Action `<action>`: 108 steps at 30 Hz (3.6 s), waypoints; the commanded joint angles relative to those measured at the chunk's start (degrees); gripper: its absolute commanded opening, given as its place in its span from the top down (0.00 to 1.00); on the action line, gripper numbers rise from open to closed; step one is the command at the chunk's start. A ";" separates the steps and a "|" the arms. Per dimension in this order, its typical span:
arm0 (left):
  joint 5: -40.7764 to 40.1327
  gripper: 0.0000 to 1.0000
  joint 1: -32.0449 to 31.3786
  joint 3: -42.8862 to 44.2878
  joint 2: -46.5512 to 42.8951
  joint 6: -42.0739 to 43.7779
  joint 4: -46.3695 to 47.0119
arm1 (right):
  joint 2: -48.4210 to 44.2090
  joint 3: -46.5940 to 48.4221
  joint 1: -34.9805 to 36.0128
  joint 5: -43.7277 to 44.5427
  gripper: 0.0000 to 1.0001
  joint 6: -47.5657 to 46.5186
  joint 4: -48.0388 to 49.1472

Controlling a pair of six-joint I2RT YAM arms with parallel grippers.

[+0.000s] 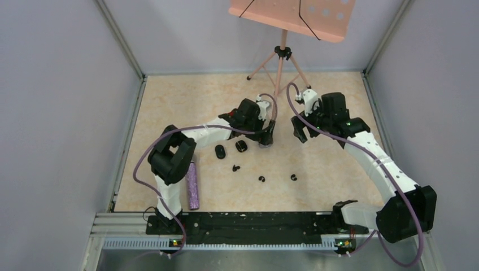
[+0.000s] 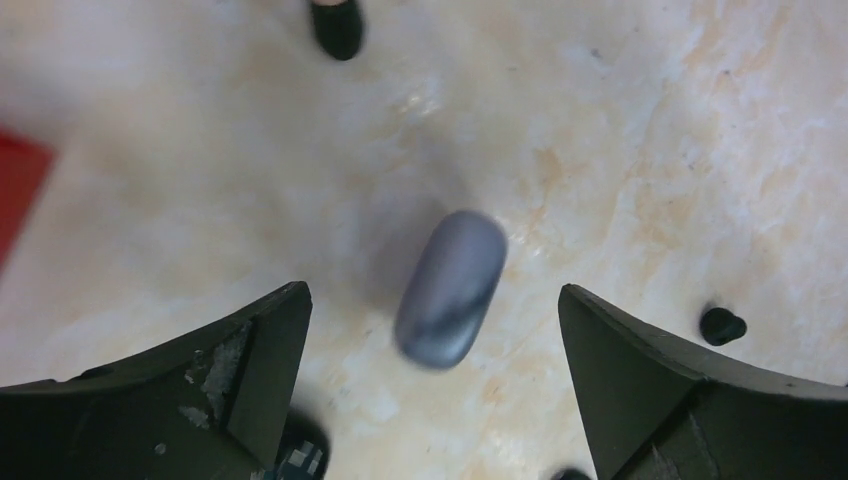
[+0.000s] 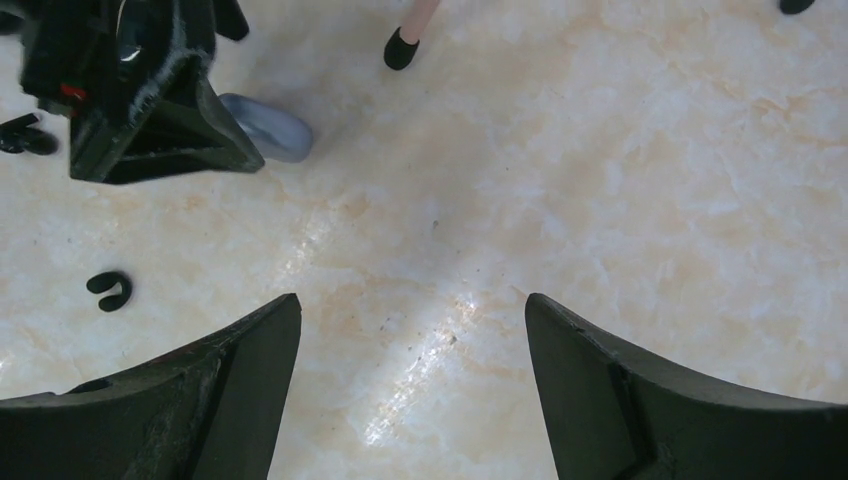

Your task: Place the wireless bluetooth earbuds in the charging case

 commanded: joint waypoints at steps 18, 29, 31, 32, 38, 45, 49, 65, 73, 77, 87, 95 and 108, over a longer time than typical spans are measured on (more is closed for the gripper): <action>-20.63 0.01 18.75 -9.11 -36.04 -0.27 -17.28 | 24.29 13.36 10.93 -22.16 0.32 -24.48 12.10; -7.13 0.05 35.63 -15.24 -39.73 -11.93 -15.22 | 42.25 27.14 18.89 -18.87 0.33 -34.40 9.49; -5.08 0.08 37.57 -16.39 -40.19 -13.21 -14.22 | 43.89 27.94 19.44 -18.34 0.33 -35.37 9.44; -4.09 0.10 38.19 -16.92 -40.45 -13.41 -13.85 | 44.60 28.17 19.68 -17.92 0.33 -35.88 9.42; -2.60 0.13 41.07 -17.54 -42.10 -13.35 -14.68 | 46.81 26.97 21.48 -15.09 0.34 -40.23 9.41; -2.07 0.14 42.11 -17.46 -42.10 -13.29 -13.71 | 46.13 23.63 23.34 -14.21 0.34 -43.79 9.07; -1.11 0.15 42.40 -17.10 -41.42 -13.57 -13.29 | 46.16 23.46 24.63 -15.81 0.34 -43.72 7.90; 0.25 0.16 42.49 -18.36 -41.15 -13.99 -11.84 | 51.48 29.30 27.08 -18.10 0.35 -41.87 7.34; 1.22 0.17 42.55 -18.72 -41.45 -13.85 -11.54 | 53.43 31.57 27.26 -18.51 0.39 -38.79 7.27; 1.66 0.17 42.54 -18.14 -41.01 -13.54 -11.59 | 54.98 34.86 27.05 -17.83 0.46 -36.49 1.83; 2.80 0.18 42.54 -17.74 -39.60 -13.84 -10.50 | 53.20 33.60 25.78 -19.75 0.37 -35.67 -3.85; 3.42 0.19 42.58 -17.62 -39.19 -13.94 -10.21 | 52.19 30.84 25.37 -17.30 0.41 -34.67 1.20; 4.28 0.20 42.54 -18.02 -38.89 -13.98 -9.72 | 50.05 27.15 24.67 -15.58 0.41 -35.48 4.07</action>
